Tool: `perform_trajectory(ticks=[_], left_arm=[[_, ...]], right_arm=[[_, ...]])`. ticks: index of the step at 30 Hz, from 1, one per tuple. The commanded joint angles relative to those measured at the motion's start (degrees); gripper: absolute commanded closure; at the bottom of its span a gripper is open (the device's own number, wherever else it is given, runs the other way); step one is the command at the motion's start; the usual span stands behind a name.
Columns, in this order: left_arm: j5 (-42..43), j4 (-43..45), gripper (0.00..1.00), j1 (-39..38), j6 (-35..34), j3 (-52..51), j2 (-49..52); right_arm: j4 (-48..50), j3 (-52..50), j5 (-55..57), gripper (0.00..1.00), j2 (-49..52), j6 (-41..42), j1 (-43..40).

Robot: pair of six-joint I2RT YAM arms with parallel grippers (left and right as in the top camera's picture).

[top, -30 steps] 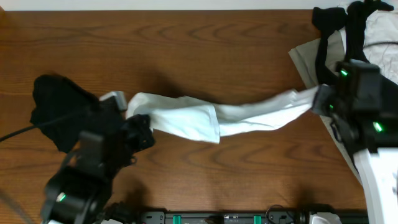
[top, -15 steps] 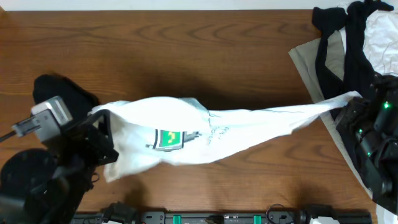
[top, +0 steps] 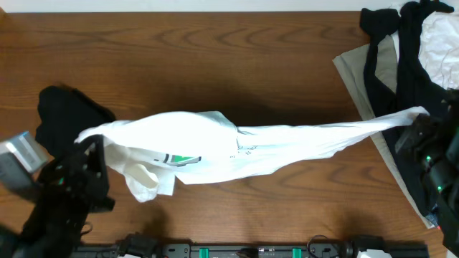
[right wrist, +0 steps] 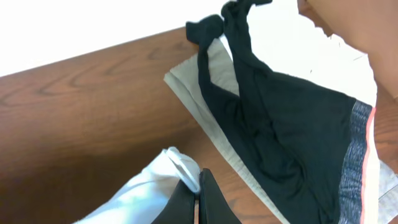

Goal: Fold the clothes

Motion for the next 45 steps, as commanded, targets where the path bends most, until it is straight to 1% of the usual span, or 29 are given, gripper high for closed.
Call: perform_trajectory(ticks=[1,4,8,12,15,19,23,33,39,43,45], left_arm=[[-1.1,-1.4,0.94,0.3,1.9,3.9,-0.1],[-1.4,-1.8,0.94,0.3,3.0,4.9,0.0],[-6.8,-2.0,0.94,0.3,3.0,5.0,0.0],[-7.1,-2.0,0.94,0.3,3.1,5.0,0.0],[-7.9,-2.0,0.94,0.3,3.2,5.0,0.0],[-10.3,-2.6,0.94,0.3,3.2,5.0,0.0],[-10.3,-2.6,0.94,0.3,3.2,5.0,0.0],[-9.1,-4.3,0.94,0.3,2.9,4.8,1.5],[-5.3,-4.2,0.94,0.3,3.0,4.2,8.0],[-5.3,-3.4,0.94,0.3,3.5,4.2,15.6],[-5.3,-1.9,0.94,0.3,5.7,4.2,20.3]], right_arm=[[-1.8,5.0,1.6,0.99,0.7,0.1,-0.8],[-5.6,10.1,1.7,0.99,3.3,0.1,-0.8],[-10.6,17.4,1.3,0.99,8.0,0.1,-2.5],[-14.8,24.4,0.8,0.99,13.6,0.0,-5.4],[-16.5,27.0,0.7,0.99,16.3,-0.4,-7.4],[-17.6,27.7,-0.8,0.99,17.8,-0.4,-9.6],[-18.7,27.7,-1.6,0.99,18.0,-0.4,-11.0],[-21.2,27.7,-3.6,0.99,18.1,-1.4,-11.1],[-20.9,27.7,-6.0,0.99,21.5,-3.7,-11.1],[-19.3,27.7,-11.1,0.99,27.7,-6.1,-11.0],[-17.6,27.7,-12.7,0.99,31.6,-7.1,-10.8]])
